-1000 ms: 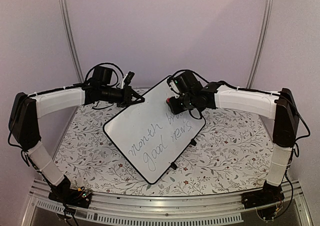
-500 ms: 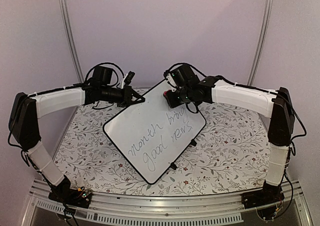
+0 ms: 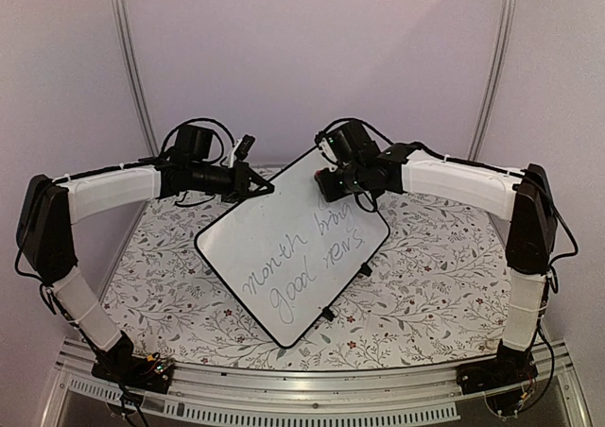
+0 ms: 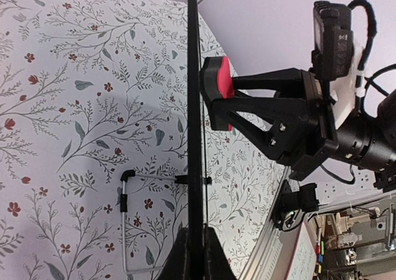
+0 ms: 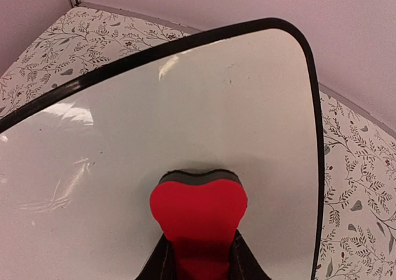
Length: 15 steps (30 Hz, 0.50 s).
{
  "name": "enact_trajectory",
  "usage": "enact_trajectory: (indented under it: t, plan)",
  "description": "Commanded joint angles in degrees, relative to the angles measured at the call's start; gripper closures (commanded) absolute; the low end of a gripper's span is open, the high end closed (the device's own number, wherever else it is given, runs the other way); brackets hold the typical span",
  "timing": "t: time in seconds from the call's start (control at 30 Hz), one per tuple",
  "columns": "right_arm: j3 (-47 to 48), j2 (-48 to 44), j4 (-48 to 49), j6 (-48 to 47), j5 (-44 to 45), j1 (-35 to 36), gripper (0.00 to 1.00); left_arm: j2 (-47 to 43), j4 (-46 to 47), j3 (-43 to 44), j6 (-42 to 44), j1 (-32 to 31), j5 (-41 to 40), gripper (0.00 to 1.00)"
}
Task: Erase the whiteboard
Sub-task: Erase the whiteboard at the center of the board.
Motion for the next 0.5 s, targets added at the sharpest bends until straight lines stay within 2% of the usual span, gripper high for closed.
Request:
enact_trajectory:
  t: [0.0,0.47]
  plan:
    - [-2.6,-0.1,0.3,0.1,-1.5,-0.3,1.0,1.0,-1.8,-1.2,2.4,-1.4,1.5,1.0]
    - [-10.6,-5.6,1.9,1.4,-3.3,-0.3,1.0,1.4,-1.9,-1.3,2.5,-1.4,1.3,1.0]
